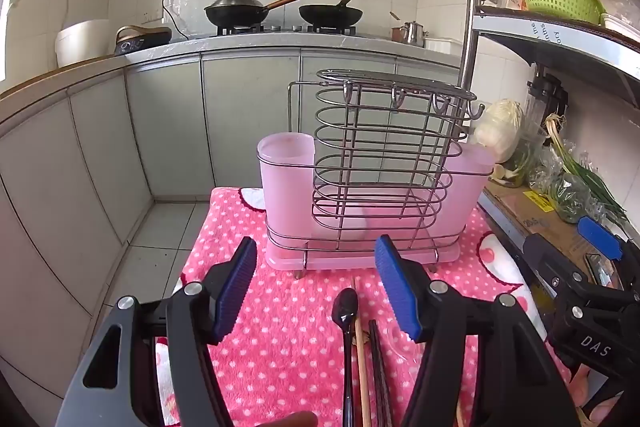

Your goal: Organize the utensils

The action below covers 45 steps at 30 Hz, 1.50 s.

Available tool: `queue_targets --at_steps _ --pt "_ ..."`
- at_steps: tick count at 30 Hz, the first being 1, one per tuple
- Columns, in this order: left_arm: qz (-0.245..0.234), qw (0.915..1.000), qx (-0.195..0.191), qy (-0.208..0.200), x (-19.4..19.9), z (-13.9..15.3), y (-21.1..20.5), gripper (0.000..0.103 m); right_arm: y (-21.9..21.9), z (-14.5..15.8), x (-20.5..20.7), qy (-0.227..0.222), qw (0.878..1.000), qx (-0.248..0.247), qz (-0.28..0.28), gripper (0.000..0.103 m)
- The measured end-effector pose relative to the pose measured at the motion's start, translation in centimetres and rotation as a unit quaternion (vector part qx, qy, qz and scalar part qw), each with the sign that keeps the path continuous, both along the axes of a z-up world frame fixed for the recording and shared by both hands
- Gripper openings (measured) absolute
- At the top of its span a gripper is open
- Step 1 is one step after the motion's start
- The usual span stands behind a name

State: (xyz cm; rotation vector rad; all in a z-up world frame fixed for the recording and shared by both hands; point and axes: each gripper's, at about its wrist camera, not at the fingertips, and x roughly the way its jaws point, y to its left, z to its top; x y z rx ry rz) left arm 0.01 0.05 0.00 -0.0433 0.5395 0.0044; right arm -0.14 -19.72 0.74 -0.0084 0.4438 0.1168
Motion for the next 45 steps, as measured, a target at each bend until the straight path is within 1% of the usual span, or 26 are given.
queue_targets --at_steps 12,45 --pt "0.003 1.0000 -0.001 -0.001 0.0 0.0 0.0 0.061 0.0 0.0 0.1 -0.004 1.000 0.003 0.000 0.100" --pt "0.004 0.9999 -0.007 -0.015 -0.7 1.2 0.3 0.061 0.4 0.4 -0.4 -0.015 1.000 -0.003 0.006 0.100"
